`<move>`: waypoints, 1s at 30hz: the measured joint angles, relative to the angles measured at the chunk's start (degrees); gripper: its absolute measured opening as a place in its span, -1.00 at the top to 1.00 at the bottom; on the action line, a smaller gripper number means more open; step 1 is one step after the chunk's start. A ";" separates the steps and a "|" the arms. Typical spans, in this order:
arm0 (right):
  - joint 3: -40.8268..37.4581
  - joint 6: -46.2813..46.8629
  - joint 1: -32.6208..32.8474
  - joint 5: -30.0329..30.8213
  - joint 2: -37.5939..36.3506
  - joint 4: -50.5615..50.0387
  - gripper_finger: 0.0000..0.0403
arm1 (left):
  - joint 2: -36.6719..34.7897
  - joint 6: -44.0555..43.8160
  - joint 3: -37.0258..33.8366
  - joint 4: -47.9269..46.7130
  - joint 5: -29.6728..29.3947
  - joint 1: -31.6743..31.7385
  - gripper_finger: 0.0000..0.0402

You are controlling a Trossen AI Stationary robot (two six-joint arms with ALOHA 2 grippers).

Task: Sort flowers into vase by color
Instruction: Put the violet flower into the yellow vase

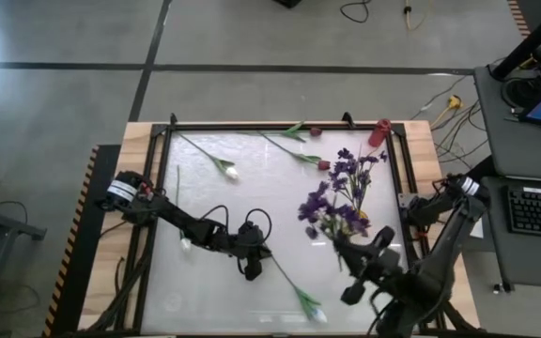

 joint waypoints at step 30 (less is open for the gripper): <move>-9.40 -12.03 2.90 -10.71 -15.26 -12.40 0.95 | 0.00 0.60 4.82 0.27 2.09 -0.09 0.82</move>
